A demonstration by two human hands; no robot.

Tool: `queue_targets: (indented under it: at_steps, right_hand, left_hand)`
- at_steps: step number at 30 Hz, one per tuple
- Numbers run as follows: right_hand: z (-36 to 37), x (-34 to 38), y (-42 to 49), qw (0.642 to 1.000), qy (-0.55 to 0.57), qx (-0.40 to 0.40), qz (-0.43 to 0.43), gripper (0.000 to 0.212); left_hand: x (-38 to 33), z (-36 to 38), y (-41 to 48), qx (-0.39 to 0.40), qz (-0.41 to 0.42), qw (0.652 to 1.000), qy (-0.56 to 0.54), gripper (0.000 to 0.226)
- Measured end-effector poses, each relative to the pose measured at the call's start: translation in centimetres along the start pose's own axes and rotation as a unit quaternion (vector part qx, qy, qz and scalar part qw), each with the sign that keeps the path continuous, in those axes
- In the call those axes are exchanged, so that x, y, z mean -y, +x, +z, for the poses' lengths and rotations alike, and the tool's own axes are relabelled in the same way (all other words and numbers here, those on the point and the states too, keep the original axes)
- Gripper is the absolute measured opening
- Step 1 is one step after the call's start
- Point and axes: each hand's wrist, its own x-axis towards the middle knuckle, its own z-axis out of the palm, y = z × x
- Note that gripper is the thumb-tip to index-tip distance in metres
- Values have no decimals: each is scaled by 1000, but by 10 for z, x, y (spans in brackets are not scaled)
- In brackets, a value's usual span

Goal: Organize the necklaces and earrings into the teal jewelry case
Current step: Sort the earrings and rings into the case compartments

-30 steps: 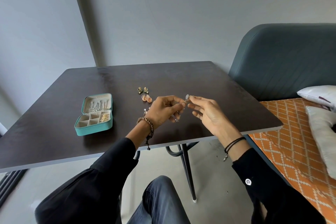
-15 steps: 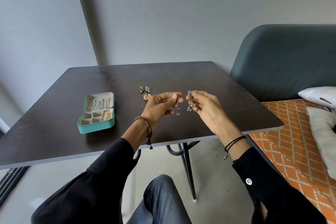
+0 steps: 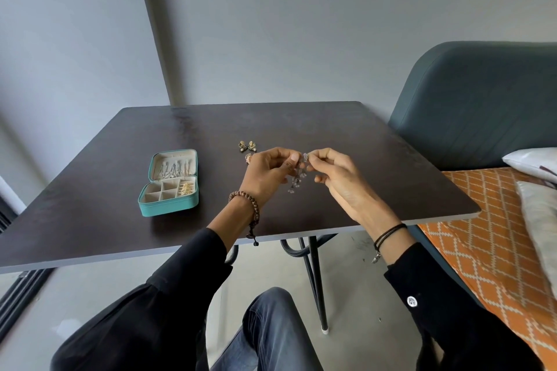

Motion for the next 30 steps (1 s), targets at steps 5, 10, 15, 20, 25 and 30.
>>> queue_targets:
  at_steps: [5,10,15,20,25,30]
  right_hand:
    - [1,-1,0,999,-30,12,-8,12]
    - [8,-10,1,998,-51,-5,-21,10]
    - [19,-15,-1,997,-48,-43,-51,16]
    - [26,-15,-4,994,-53,-15,-93,23]
    - [34,-10,-4,995,-6,-19,-101,29]
    - [42,-2,-3,995,20,-35,-86,26]
  left_hand:
    - [0,-3,-4,-1,-8,1000,-5,22]
    - [2,-3,-8,-19,-20,1000,-10,21]
    - [1,-6,-12,-15,-25,1000,-8,16]
    - [-1,-14,-12,-35,-44,998,-21,7]
    - [-4,-23,-21,-46,-71,993,-86,13]
    - [-7,-35,-25,-48,-106,984,-134,17]
